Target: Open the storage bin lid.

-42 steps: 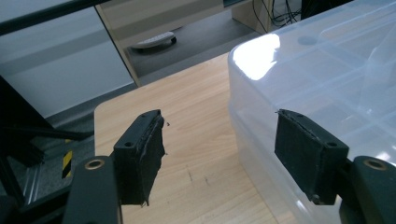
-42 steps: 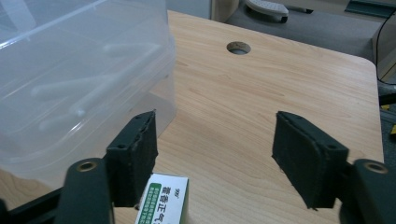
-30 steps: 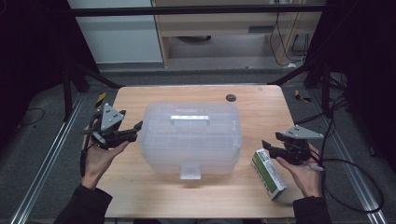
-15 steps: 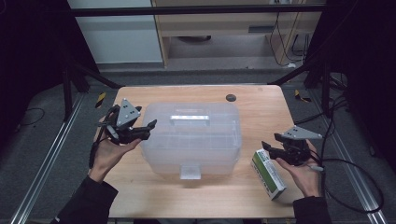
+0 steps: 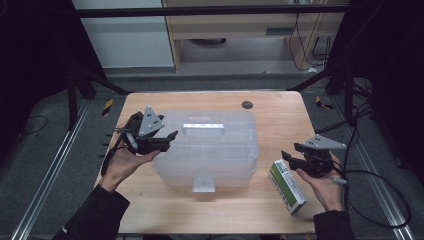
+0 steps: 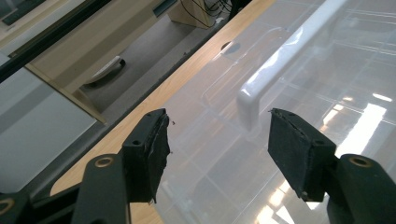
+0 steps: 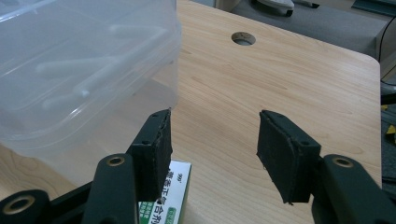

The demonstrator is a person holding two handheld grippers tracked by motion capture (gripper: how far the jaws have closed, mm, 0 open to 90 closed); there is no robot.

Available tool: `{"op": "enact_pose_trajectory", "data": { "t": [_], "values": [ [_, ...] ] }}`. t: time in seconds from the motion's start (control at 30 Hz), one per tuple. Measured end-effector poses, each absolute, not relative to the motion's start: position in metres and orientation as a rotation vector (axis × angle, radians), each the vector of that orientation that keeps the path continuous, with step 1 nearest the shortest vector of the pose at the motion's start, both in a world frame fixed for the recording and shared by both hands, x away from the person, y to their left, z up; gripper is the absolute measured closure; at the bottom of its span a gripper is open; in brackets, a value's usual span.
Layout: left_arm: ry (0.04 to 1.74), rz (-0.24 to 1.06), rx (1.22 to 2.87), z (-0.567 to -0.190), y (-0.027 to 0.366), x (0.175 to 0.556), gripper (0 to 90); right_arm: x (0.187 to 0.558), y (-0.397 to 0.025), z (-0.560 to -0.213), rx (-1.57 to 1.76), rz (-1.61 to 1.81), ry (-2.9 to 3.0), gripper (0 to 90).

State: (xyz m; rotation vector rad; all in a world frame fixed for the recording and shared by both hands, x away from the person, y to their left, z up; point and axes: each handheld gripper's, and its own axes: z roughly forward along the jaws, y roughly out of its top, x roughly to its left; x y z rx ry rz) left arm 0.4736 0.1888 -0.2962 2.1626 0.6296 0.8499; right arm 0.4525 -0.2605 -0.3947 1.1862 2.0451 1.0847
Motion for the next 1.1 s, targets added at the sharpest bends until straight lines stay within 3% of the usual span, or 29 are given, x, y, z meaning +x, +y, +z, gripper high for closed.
{"op": "enact_pose_trajectory", "data": {
  "t": [0.9,1.1],
  "values": [
    [0.435,0.945,2.346,-0.301,0.150,0.477,37.7,0.453,-0.260,-0.395,1.178,1.066,2.056,41.2],
    [0.392,1.015,2.387,-0.299,0.144,0.478,36.5,0.453,-0.260,-0.396,1.172,1.062,2.065,40.9]
  ]
}}
